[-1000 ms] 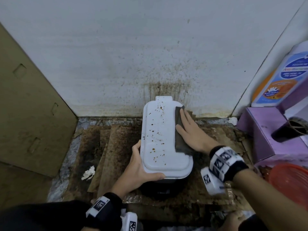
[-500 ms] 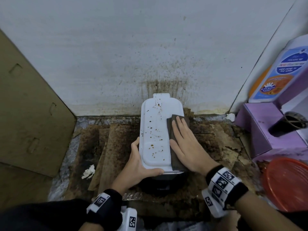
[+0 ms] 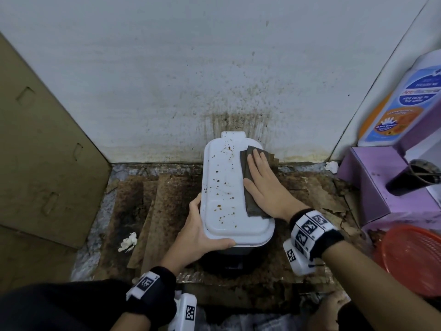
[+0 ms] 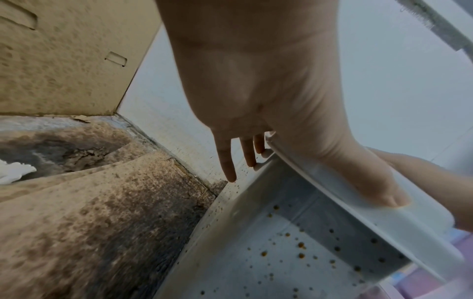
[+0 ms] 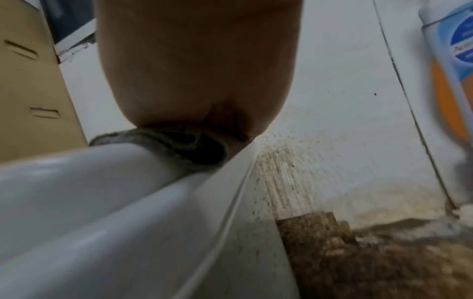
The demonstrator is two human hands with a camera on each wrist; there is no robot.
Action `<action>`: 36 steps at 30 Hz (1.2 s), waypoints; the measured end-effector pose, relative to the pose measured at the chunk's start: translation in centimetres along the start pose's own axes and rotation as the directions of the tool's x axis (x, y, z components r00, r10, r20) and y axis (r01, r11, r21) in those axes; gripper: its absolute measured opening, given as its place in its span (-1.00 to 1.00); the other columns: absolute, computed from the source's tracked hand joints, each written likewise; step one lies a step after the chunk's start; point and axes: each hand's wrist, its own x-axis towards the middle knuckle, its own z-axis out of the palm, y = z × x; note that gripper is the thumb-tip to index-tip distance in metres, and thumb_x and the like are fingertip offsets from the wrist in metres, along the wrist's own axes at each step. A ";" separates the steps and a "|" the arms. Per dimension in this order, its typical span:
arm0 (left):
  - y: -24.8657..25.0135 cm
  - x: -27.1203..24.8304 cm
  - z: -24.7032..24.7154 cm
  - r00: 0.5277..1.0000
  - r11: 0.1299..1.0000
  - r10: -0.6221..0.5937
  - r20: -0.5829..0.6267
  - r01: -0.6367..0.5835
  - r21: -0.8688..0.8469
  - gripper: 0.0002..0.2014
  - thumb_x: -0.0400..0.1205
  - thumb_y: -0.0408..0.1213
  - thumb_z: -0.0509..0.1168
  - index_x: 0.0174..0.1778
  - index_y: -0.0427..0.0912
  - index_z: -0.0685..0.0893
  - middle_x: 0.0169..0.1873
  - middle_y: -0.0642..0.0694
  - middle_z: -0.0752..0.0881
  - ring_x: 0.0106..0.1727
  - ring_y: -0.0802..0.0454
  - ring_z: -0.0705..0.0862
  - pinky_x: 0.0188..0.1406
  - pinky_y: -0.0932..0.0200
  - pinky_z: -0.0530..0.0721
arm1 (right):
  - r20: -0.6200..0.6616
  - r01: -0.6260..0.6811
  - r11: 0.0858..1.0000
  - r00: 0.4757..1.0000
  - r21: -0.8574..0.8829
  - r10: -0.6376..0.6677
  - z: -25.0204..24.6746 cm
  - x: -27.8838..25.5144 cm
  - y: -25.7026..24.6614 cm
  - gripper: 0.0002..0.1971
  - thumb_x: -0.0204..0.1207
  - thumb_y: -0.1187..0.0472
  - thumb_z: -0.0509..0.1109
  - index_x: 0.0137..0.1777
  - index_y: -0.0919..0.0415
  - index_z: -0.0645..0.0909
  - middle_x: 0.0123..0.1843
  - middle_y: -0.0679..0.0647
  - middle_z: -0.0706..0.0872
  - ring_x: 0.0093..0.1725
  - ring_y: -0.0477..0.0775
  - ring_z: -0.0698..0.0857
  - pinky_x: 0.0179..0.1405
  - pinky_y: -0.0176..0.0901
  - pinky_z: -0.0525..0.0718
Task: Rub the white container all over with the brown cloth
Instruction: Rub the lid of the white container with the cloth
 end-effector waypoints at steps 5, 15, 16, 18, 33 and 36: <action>0.0 0.0 0.1 1.000 1.000 0.006 -0.002 -0.006 0.013 0.38 0.21 0.20 0.81 0.74 0.24 -0.08 0.68 0.48 0.22 0.70 0.39 0.31 0.69 -0.11 0.48 | -0.099 -0.012 0.999 0.995 0.050 0.017 3.4 -6.0 -1.9 -0.30 0.86 -0.10 -0.01 0.81 0.04 -0.34 0.77 -0.19 -0.52 0.72 -0.19 -0.52 0.71 -0.19 -0.33; 0.1 0.0 0.0 1.000 1.000 0.008 0.002 -0.008 0.004 0.39 0.26 0.14 0.81 0.75 0.25 -0.12 0.70 0.46 0.20 0.71 0.39 0.31 0.69 -0.07 0.48 | -0.077 -0.002 0.999 0.997 0.040 0.005 2.9 -4.8 -1.6 -0.30 0.87 -0.10 -0.01 0.81 0.03 -0.34 0.77 -0.19 -0.52 0.72 -0.18 -0.53 0.71 -0.18 -0.31; 0.1 0.0 0.0 1.000 1.000 0.009 0.002 -0.009 0.001 0.38 0.26 0.13 0.81 0.76 0.25 -0.12 0.69 0.48 0.19 0.71 0.40 0.30 0.69 -0.07 0.48 | -0.058 -0.003 0.999 0.998 0.041 0.006 2.4 -3.8 -1.3 -0.29 0.86 -0.11 -0.01 0.81 0.04 -0.34 0.77 -0.17 -0.52 0.72 -0.16 -0.53 0.69 -0.19 -0.33; 0.2 -0.1 0.0 1.000 1.000 0.007 0.000 -0.007 -0.003 0.38 0.27 0.11 0.81 0.76 0.25 -0.12 0.69 0.51 0.18 0.71 0.40 0.30 0.69 -0.06 0.48 | -0.029 -0.013 1.000 1.000 0.016 0.013 1.3 -1.4 -0.8 -0.28 0.86 -0.12 -0.01 0.81 0.09 -0.32 0.79 -0.09 -0.51 0.74 -0.08 -0.52 0.69 -0.16 -0.33; -0.1 0.0 0.0 1.000 1.000 -0.006 -0.028 0.006 0.009 0.38 0.21 0.19 0.81 0.74 0.32 -0.06 0.67 0.48 0.26 0.68 0.35 0.38 0.63 -0.15 0.55 | -0.020 0.031 0.962 0.999 -0.270 -0.038 0.3 -0.5 -0.3 -0.29 0.86 -0.14 -0.09 0.82 0.23 -0.23 0.83 0.08 -0.35 0.79 0.05 -0.40 0.78 -0.07 -0.31; -0.1 0.0 -0.1 1.000 1.000 -0.009 -0.022 0.009 -0.002 0.37 0.24 0.15 0.81 0.75 0.31 -0.06 0.68 0.47 0.26 0.68 0.34 0.38 0.63 -0.14 0.55 | 0.001 0.037 0.954 0.999 -0.297 -0.038 -0.5 0.8 0.2 -0.28 0.85 -0.16 -0.09 0.82 0.22 -0.24 0.84 0.09 -0.33 0.80 0.06 -0.36 0.77 -0.09 -0.30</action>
